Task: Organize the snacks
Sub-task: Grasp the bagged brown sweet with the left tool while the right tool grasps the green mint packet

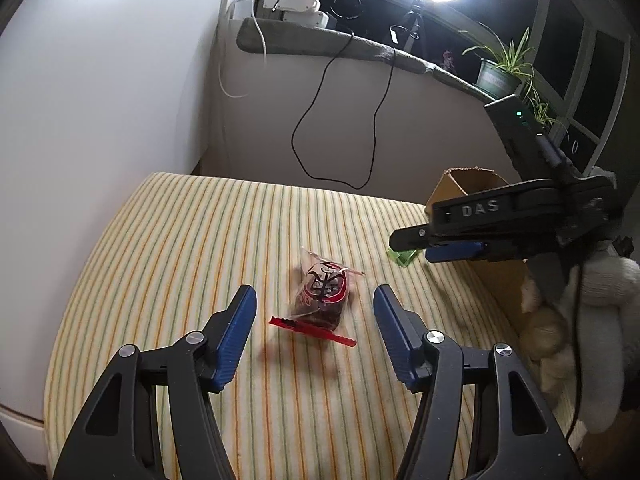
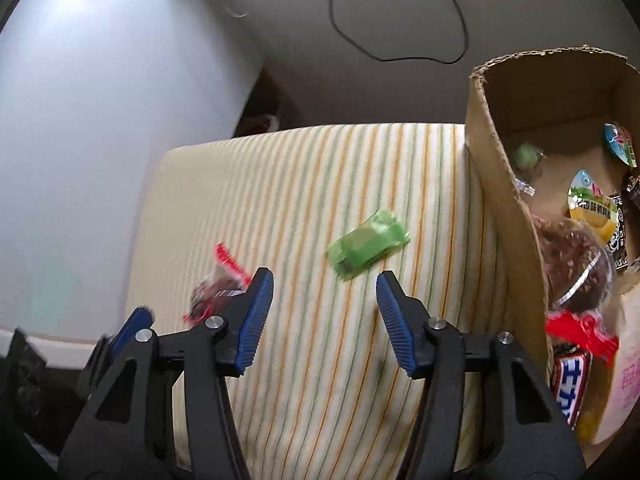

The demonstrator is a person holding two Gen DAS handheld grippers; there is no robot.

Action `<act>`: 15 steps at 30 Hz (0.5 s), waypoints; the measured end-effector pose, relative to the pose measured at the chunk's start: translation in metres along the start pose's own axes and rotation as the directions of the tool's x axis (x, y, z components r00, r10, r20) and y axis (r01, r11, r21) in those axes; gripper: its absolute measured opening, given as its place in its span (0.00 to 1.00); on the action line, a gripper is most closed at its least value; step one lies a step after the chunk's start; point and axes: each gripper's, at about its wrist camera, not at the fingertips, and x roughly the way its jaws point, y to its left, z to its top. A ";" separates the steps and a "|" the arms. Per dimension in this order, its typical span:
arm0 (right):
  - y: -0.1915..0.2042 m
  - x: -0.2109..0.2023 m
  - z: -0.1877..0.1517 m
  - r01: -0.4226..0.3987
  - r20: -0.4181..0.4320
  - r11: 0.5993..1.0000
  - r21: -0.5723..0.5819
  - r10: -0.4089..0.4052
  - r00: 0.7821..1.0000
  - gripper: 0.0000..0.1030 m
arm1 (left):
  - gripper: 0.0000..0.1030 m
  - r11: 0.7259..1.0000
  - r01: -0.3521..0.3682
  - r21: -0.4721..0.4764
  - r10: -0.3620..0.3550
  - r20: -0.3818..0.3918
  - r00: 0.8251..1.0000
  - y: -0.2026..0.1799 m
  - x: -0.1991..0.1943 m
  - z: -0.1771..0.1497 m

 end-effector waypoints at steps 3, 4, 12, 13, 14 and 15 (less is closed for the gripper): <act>-0.003 0.004 0.004 0.023 0.022 0.999 0.038 -0.024 0.999 0.56 | 0.59 1.000 0.009 0.018 -0.009 -0.010 1.000 -0.001 0.005 0.000; -0.004 0.005 0.005 0.032 0.035 0.998 0.049 -0.033 0.999 0.56 | 0.59 1.000 0.009 0.023 -0.008 -0.012 1.000 -0.001 0.005 0.000; 0.012 0.016 0.012 0.090 0.059 0.995 -0.031 -0.088 0.994 0.50 | 0.59 0.998 0.018 0.055 -0.017 -0.026 1.000 -0.009 0.015 0.002; 0.016 0.018 0.012 0.102 0.060 0.993 -0.054 -0.099 0.993 0.46 | 0.59 0.998 0.016 0.062 -0.015 -0.027 1.000 -0.010 0.017 0.002; 0.020 0.020 0.012 0.117 0.064 0.990 -0.078 -0.113 0.992 0.46 | 0.59 0.998 0.015 0.066 -0.013 -0.029 0.999 -0.011 0.018 0.002; 0.022 0.022 0.011 0.130 0.069 0.987 -0.099 -0.123 0.990 0.45 | 0.59 0.997 0.013 0.070 -0.011 -0.033 0.999 -0.012 0.020 0.002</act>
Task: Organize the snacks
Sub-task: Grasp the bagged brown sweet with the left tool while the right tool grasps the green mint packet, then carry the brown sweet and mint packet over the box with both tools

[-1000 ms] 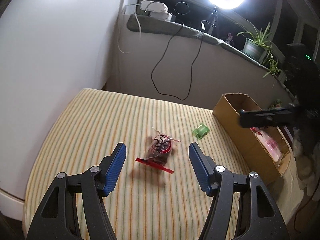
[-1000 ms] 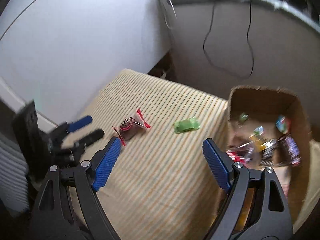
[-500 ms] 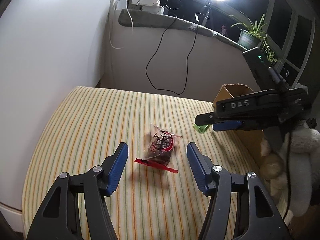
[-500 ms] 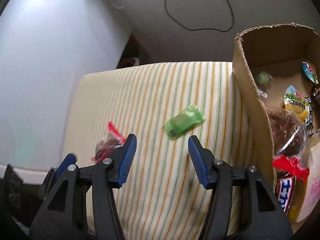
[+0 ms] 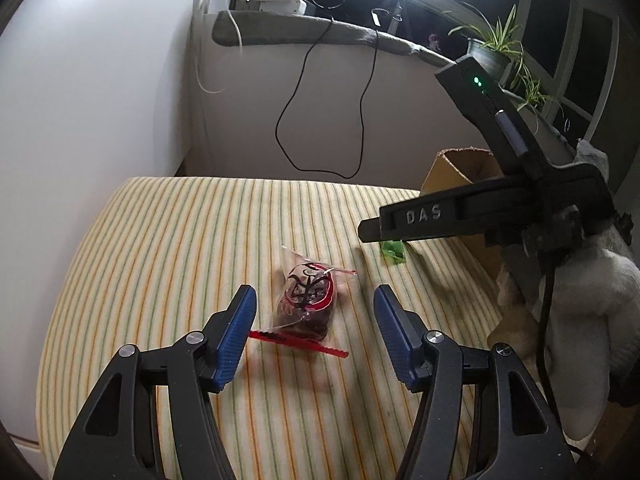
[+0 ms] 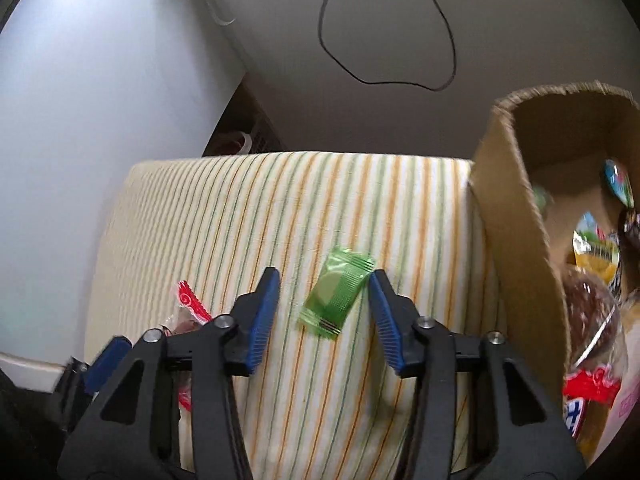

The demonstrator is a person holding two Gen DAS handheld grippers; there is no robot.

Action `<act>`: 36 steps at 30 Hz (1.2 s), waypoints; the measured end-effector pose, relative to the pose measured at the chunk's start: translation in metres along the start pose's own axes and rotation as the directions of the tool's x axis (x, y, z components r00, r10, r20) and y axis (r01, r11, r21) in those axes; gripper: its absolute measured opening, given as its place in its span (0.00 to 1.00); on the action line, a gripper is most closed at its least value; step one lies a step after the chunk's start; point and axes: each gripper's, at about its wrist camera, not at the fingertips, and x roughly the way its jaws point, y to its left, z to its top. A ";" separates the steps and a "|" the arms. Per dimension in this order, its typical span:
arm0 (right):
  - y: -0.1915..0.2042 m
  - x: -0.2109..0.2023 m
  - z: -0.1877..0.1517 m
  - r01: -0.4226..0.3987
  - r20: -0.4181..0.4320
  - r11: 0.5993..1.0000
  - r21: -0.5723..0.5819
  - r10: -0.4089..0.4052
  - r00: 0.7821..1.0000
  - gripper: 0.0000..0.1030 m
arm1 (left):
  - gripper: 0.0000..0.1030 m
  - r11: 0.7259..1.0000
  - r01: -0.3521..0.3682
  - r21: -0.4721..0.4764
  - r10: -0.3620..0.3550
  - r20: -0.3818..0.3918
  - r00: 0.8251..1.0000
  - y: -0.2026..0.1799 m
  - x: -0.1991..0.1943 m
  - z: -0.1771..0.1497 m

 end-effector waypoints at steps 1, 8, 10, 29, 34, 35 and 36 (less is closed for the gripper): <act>0.004 0.001 -0.001 0.013 0.003 1.000 -0.024 -0.013 1.000 0.45 | 0.59 1.000 -0.001 0.003 0.001 -0.004 1.000 -0.001 0.002 0.000; 0.022 0.006 -0.012 0.094 0.053 0.984 -0.151 -0.087 0.995 0.31 | 0.45 1.000 -0.014 0.007 0.015 -0.033 0.999 -0.002 0.016 0.002; 0.022 0.005 -0.015 0.112 0.076 0.980 -0.167 -0.100 0.992 0.24 | 0.35 1.000 -0.024 -0.006 0.023 -0.036 0.999 0.000 0.018 0.002; 0.020 -0.025 -0.045 -0.018 0.118 0.982 -0.189 0.041 0.992 0.21 | 0.30 0.998 -0.047 -0.051 0.048 0.014 0.999 0.008 -0.012 -0.006; 0.017 -0.049 -0.063 -0.054 0.160 0.977 -0.208 0.088 0.983 0.21 | 0.30 0.997 -0.047 -0.057 0.049 0.040 0.998 0.005 -0.027 -0.006; 0.017 -0.053 -0.065 -0.058 0.168 0.976 -0.209 0.095 0.981 0.21 | 0.30 0.997 -0.047 -0.056 0.050 0.045 0.998 0.004 -0.029 -0.006; 0.016 -0.059 -0.068 -0.068 0.176 0.976 -0.209 0.105 0.979 0.21 | 0.30 0.997 -0.047 -0.054 0.050 0.049 0.998 0.002 -0.031 -0.005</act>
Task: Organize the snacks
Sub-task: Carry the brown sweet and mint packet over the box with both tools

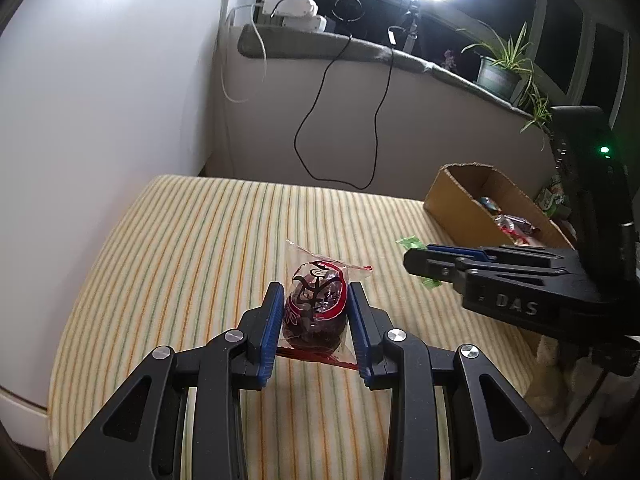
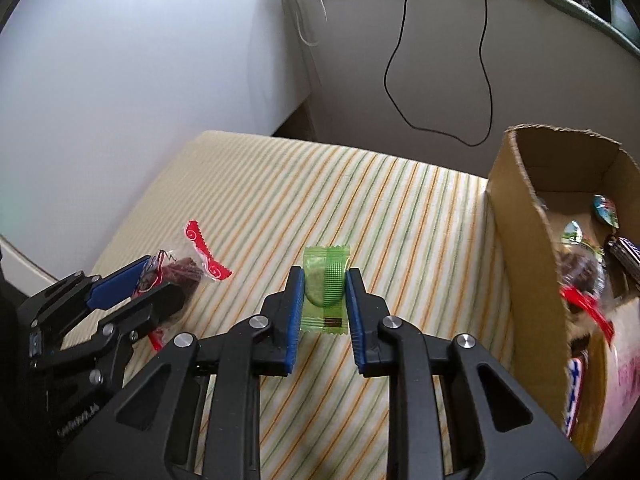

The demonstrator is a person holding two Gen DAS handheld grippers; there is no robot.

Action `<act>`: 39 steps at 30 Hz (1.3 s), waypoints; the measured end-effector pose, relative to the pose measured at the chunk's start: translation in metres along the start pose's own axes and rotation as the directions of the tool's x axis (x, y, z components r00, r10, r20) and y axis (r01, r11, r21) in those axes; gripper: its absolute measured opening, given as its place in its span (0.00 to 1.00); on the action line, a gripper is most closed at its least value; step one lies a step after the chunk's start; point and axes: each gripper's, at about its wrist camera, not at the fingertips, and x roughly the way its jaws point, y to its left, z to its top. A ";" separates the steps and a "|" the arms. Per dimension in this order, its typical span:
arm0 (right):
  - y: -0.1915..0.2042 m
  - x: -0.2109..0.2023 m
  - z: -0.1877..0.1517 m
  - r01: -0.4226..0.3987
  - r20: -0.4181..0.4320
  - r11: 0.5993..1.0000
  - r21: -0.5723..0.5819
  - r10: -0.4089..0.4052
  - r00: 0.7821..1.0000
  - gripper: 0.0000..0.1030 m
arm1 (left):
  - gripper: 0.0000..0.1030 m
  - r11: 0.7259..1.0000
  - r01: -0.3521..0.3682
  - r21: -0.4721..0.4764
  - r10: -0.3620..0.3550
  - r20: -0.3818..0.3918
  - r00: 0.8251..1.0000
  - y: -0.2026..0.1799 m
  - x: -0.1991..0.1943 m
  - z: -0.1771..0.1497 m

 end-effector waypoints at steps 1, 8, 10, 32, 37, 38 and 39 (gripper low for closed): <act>0.000 -0.004 -0.001 -0.007 0.008 1.000 0.001 0.007 1.000 0.21 | 0.30 1.000 0.001 0.003 -0.001 0.005 1.000 -0.002 -0.003 0.001; -0.005 -0.052 -0.003 -0.049 0.088 0.999 -0.009 0.050 0.995 0.21 | 0.30 0.999 0.018 0.031 -0.019 0.040 0.999 -0.025 -0.019 0.008; -0.011 -0.066 -0.006 -0.051 0.102 0.999 -0.016 0.052 0.993 0.21 | 0.30 0.999 0.024 0.043 -0.026 0.052 0.998 -0.034 -0.024 0.011; -0.124 -0.152 -0.022 0.003 0.207 0.995 0.099 -0.023 0.978 0.21 | 0.30 0.977 0.133 0.165 -0.144 0.059 0.988 -0.135 -0.012 0.032; -0.146 -0.159 -0.029 0.031 0.203 0.992 0.119 -0.055 0.978 0.21 | 0.30 0.970 0.158 0.184 -0.168 0.040 0.985 -0.156 0.001 0.036; -0.151 -0.159 -0.030 0.037 0.202 0.992 0.124 -0.062 0.977 0.21 | 0.30 0.969 0.162 0.186 -0.171 0.036 0.985 -0.159 0.003 0.037; -0.155 -0.160 -0.030 0.041 0.199 0.991 0.128 -0.066 0.978 0.21 | 0.30 0.968 0.168 0.189 -0.177 0.031 0.984 -0.163 0.006 0.038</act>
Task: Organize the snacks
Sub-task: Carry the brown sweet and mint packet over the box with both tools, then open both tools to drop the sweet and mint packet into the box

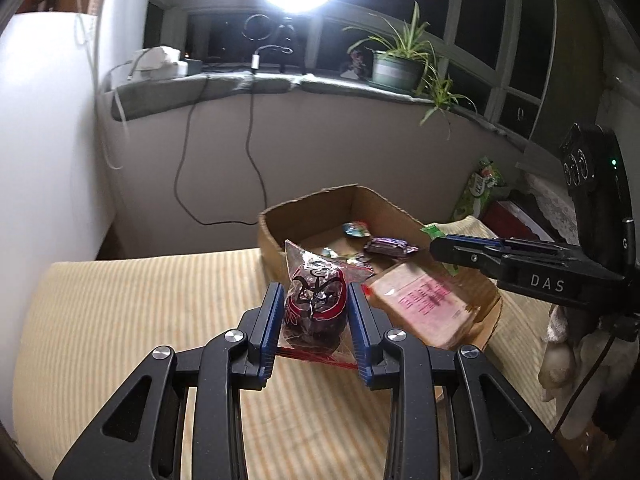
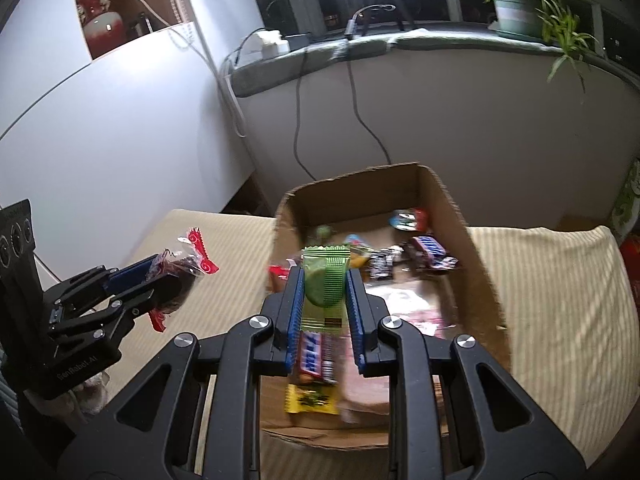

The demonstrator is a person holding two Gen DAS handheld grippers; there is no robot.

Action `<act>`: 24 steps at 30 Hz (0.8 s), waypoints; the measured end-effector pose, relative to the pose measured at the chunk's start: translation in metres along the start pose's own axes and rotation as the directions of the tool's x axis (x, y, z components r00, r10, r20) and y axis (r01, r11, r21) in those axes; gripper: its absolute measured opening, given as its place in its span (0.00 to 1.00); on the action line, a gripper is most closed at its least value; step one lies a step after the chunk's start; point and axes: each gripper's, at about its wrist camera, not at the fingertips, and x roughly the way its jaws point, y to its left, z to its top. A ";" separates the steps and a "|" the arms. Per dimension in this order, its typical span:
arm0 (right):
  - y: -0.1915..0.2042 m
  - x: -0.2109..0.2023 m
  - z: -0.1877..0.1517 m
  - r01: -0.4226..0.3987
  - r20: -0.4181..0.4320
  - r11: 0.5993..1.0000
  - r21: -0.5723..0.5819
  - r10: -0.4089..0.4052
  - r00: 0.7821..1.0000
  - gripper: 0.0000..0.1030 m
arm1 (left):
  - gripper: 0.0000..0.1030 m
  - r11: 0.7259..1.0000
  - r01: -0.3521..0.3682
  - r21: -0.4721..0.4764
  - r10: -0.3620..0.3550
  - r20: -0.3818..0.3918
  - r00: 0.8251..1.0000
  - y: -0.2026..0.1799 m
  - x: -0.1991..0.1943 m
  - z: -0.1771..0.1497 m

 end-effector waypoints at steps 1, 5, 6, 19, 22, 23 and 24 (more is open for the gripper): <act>-0.005 0.000 0.000 0.008 0.000 1.000 0.004 -0.008 1.000 0.21 | 0.30 1.000 0.005 0.003 -0.005 -0.005 1.000 -0.003 0.004 0.001; -0.020 0.003 -0.002 0.027 -0.004 0.999 0.017 -0.027 1.000 0.21 | 0.30 1.000 0.020 0.018 -0.020 -0.021 1.000 -0.016 0.018 0.004; -0.024 0.003 -0.002 0.032 -0.006 0.999 0.021 -0.031 0.999 0.21 | 0.30 0.999 0.024 0.020 -0.024 -0.025 0.999 -0.019 0.021 0.004; -0.044 0.012 -0.007 0.054 -0.031 0.997 0.050 -0.053 0.998 0.22 | 0.31 0.997 0.047 0.065 -0.045 -0.039 0.998 -0.046 0.034 0.011; -0.047 0.011 -0.008 0.059 -0.036 0.997 0.056 -0.057 0.998 0.24 | 0.40 0.997 0.047 0.065 -0.045 -0.035 0.998 -0.048 0.033 0.012; -0.046 0.010 -0.008 0.060 -0.036 0.996 0.058 -0.058 0.998 0.29 | 0.41 0.997 0.049 0.066 -0.047 -0.034 0.998 -0.048 0.033 0.013; -0.047 0.010 -0.009 0.063 -0.035 0.996 0.060 -0.061 0.998 0.33 | 0.41 0.996 0.050 0.068 -0.048 -0.033 0.998 -0.049 0.033 0.013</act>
